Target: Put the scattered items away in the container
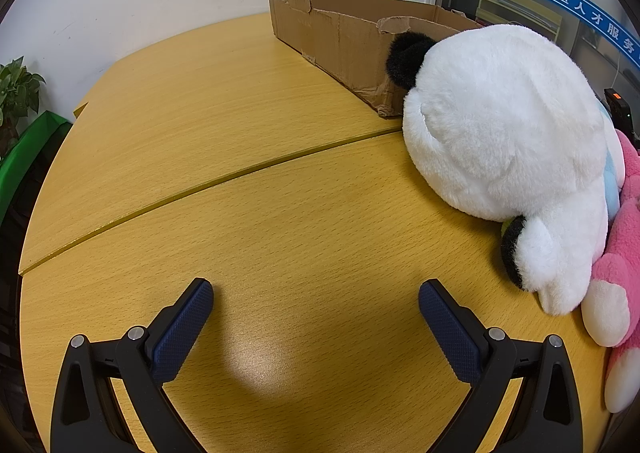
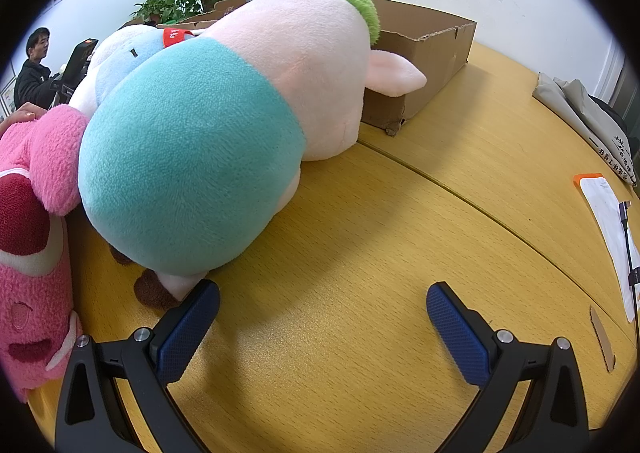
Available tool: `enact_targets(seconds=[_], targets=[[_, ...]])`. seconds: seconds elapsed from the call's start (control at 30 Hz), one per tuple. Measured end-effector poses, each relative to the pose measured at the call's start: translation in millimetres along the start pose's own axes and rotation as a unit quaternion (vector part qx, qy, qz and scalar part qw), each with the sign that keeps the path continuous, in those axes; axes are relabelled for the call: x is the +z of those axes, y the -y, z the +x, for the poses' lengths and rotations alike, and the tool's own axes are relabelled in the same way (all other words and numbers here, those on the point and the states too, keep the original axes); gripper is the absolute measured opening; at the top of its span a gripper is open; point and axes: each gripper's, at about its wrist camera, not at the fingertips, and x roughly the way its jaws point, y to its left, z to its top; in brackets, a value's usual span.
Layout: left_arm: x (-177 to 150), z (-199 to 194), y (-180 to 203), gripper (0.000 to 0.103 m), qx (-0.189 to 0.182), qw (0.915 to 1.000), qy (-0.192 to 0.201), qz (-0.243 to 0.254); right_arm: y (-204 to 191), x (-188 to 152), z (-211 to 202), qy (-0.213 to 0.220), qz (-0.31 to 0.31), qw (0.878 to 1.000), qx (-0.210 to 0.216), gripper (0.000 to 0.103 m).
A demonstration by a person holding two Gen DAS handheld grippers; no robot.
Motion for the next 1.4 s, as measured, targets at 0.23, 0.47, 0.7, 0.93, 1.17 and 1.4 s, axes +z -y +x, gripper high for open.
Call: enact_targets(seconds=[0.23,0.47,0.7,0.93,1.17,1.4], targets=[[0.0,-0.1,-0.1,0.103,0.000,1.0000,0.000,0.000,-0.6,-0.7,-0.5,0.000,0.000,1.000,0.000,0.103],[0.0,-0.2,-0.1,0.103,0.000,1.0000,0.000,0.000,-0.7,-0.7,-0.5,0.000,0.000,1.000,0.000,0.103],[0.0,-0.4,-0.2,0.103,0.001,1.0000,0.000,-0.001,-1.4,-1.5,-1.2,0.000,0.000,1.000,0.000,0.103],[0.1,-0.5,-0.4,0.103,0.001,1.0000,0.000,-0.001,-2.3,-2.4,-1.9,0.000,0.000,1.000,0.000,0.103],[0.1,-0.6,-0.6,0.103,0.001,1.0000,0.000,-0.001,-3.2,-3.4,-2.7,0.000,0.000,1.000,0.000,0.103],[0.1,-0.7,-0.6,0.103,0.001,1.0000,0.000,-0.001,-3.3,-3.5,-2.7,0.000,0.000,1.000,0.000,0.103]])
